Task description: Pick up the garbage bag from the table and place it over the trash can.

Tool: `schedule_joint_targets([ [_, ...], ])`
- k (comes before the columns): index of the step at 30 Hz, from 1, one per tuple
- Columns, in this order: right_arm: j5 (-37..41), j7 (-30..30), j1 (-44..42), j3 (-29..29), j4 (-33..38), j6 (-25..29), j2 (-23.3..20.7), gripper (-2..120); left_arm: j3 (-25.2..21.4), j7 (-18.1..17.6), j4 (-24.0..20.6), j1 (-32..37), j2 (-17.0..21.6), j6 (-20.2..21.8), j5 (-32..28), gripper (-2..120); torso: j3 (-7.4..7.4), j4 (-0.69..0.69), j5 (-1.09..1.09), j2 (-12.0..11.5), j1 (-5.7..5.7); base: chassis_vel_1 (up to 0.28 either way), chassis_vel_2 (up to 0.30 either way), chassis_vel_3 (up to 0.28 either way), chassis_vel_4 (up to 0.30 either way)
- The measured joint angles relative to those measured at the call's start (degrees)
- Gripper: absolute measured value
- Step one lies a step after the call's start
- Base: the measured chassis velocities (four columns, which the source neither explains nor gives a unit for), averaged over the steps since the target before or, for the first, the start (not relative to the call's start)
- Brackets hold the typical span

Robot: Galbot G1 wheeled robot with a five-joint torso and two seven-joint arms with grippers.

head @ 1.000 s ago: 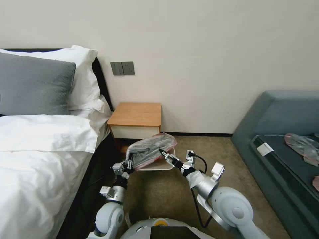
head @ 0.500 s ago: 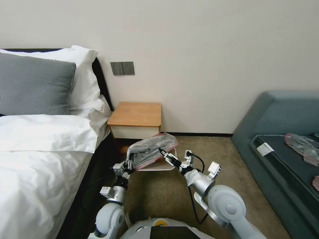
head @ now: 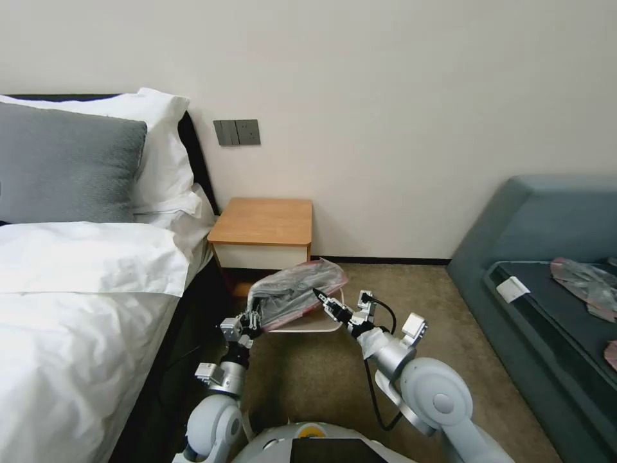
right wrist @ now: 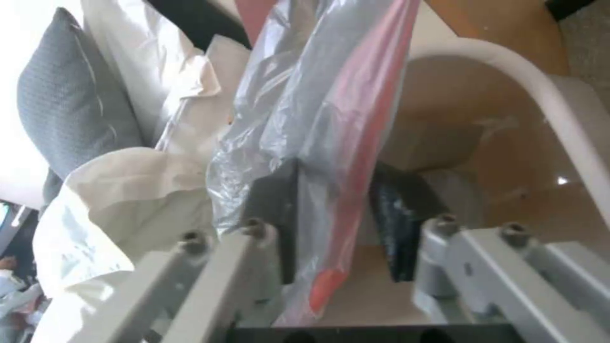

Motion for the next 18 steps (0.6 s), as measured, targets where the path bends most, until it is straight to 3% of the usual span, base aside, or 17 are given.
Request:
schedule_joint_targets([
  [6, -0.5, -0.2, -0.5, 0.0, 0.2, 0.0, 0.2, 7, 0.0, -0.1, -0.1, 0.0, 0.2, 0.1, 0.0, 5, 0.0, 0.0, 0.0, 0.0, 0.0, 0.0, 0.0, 0.0, 0.0],
  [7, -0.6, -0.3, -0.6, -0.1, 0.3, 0.0, 0.3, 0, -0.1, -0.1, -0.2, 0.0, 0.2, 0.1, 0.0, 5, 0.0, 0.0, 0.0, 0.0, 0.0, 0.0, 0.0, 0.0, 0.0],
  [18, -0.7, -0.3, -3.6, -0.6, 3.4, -0.7, 0.3, 0, -0.3, -0.5, -0.3, -0.3, 0.2, 0.3, -0.8, 5, 0.0, -0.01, 0.0, 0.0, 0.0, 0.0, 0.0, 0.0, 0.0],
])
